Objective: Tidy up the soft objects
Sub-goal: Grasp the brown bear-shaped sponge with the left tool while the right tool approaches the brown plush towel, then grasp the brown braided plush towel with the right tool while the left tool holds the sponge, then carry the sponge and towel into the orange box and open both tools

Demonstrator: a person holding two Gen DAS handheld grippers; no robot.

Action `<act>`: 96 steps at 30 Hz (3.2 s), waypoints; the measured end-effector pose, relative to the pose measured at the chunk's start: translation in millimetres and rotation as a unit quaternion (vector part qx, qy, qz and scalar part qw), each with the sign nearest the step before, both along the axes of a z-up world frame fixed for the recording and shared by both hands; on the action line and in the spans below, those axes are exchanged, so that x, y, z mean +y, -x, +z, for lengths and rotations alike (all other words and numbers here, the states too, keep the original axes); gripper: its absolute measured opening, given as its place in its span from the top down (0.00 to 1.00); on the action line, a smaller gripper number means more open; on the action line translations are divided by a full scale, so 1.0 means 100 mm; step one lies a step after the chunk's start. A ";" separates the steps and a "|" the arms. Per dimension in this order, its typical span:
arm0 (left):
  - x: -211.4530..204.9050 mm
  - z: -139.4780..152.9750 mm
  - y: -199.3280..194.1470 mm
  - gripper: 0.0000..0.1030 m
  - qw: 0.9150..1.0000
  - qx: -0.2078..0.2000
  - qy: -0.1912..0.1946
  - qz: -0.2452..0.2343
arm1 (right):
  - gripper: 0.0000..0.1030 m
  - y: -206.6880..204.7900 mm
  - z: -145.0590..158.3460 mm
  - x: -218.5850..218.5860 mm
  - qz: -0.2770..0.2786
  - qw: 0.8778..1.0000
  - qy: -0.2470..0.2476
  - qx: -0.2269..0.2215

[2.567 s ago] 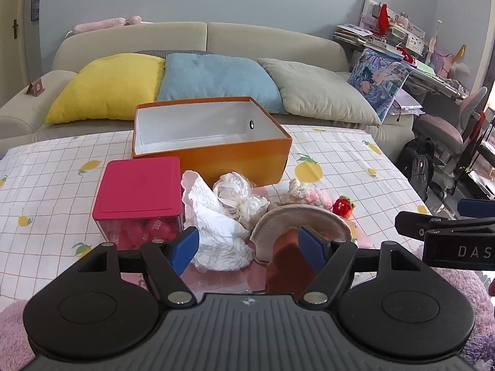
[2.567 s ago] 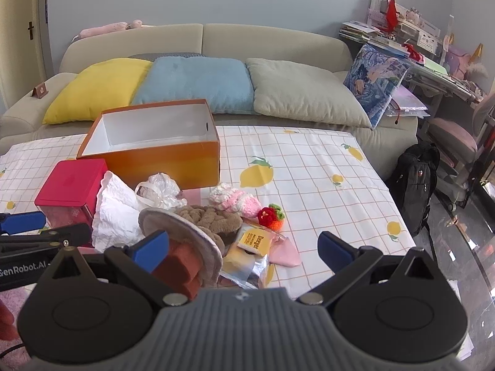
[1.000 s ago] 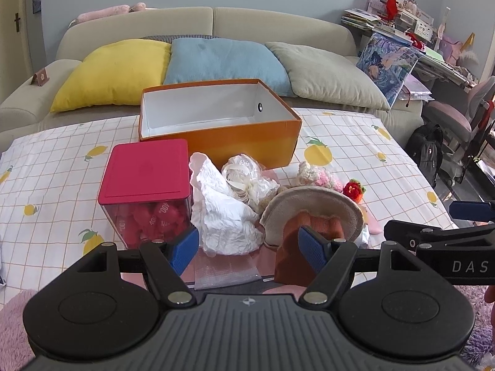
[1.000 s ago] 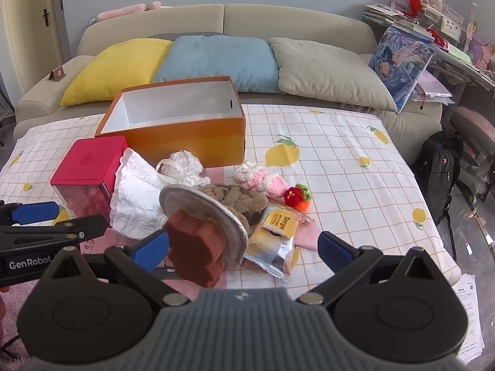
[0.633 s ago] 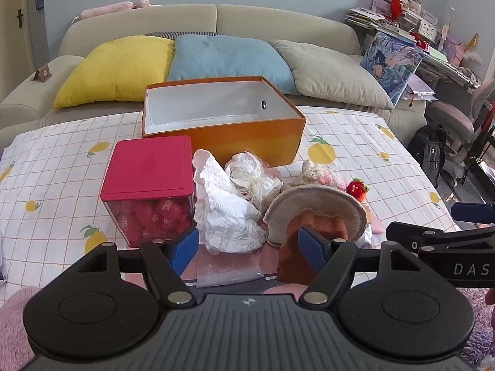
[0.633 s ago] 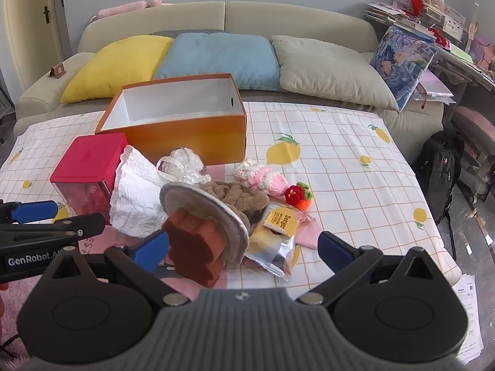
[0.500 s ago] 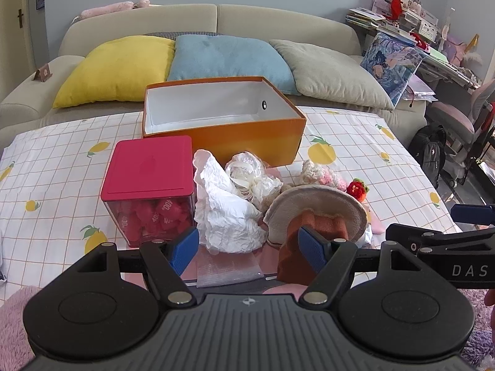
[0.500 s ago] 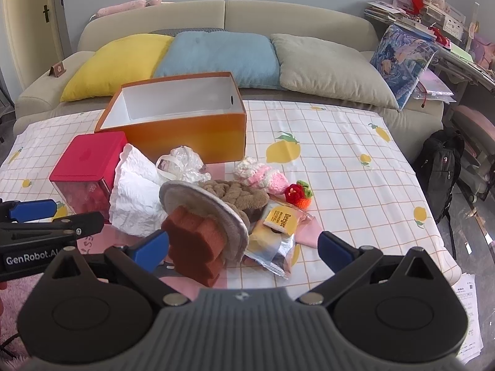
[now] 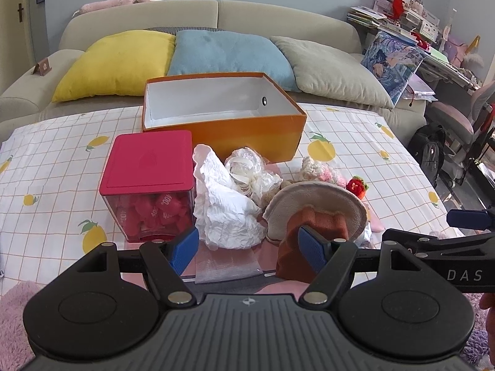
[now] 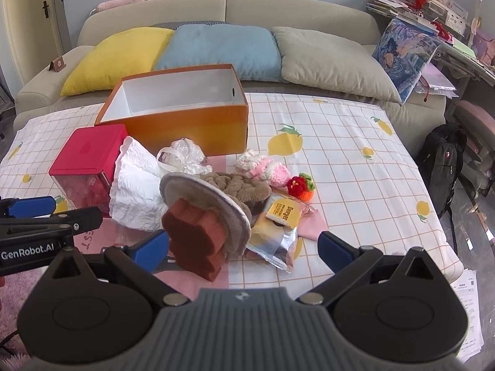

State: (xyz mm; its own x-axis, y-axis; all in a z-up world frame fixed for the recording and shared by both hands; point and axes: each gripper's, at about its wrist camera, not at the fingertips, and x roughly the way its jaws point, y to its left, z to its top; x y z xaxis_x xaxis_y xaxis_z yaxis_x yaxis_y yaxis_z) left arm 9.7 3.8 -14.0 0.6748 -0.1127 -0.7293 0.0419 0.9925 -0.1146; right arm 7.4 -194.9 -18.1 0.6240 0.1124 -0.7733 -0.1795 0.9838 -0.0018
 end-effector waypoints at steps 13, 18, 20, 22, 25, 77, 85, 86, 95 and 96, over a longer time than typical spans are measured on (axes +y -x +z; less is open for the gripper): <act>-0.06 -0.28 -0.25 0.21 0.993 0.019 0.031 -0.109 | 0.36 -0.36 -0.50 -0.02 0.028 0.997 -0.014 0.067; -0.28 -0.52 -0.36 0.13 0.991 0.016 0.023 -0.133 | 0.46 -0.46 -0.61 -0.09 0.027 0.997 0.004 0.067; -0.39 -0.61 -0.40 0.12 0.990 0.021 0.019 -0.139 | 0.47 -0.49 -0.65 -0.13 0.031 0.997 0.022 0.061; -0.50 -0.69 -0.43 0.08 0.988 0.022 0.014 -0.152 | 0.47 -0.51 -0.69 -0.19 0.029 0.997 0.032 0.062; -0.65 -0.82 -0.46 0.07 0.988 0.024 -0.017 -0.152 | 0.50 -0.56 -0.77 -0.30 0.013 0.997 0.021 0.075; 0.29 -0.44 -0.53 0.22 0.999 0.037 0.017 0.016 | 0.39 -1.30 -1.20 0.39 0.055 0.992 -0.030 0.108; 0.32 -0.42 -0.48 0.22 0.999 0.037 0.029 0.023 | 0.71 -1.24 -1.19 0.45 0.097 0.991 0.004 0.093; 0.33 -0.42 -0.47 0.22 0.999 0.037 0.031 0.025 | 0.73 -1.22 -1.15 0.46 0.103 0.991 0.009 0.088; 0.43 -0.31 -0.39 0.22 0.998 0.018 0.051 0.041 | 0.76 -0.94 -0.58 0.40 0.134 0.989 -0.013 0.056; 0.44 -0.29 -0.38 0.22 0.998 0.015 0.052 0.043 | 0.76 -0.90 -0.51 0.38 0.136 0.989 -0.017 0.046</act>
State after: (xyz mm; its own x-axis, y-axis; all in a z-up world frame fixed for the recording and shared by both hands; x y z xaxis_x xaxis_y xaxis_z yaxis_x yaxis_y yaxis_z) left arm 47.9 48.2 -42.9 0.6632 -0.1327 -0.7365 -0.0470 0.9748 -0.2180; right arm 97.1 -156.8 -68.9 0.4933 0.2931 -0.8190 -0.4362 0.8979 0.0585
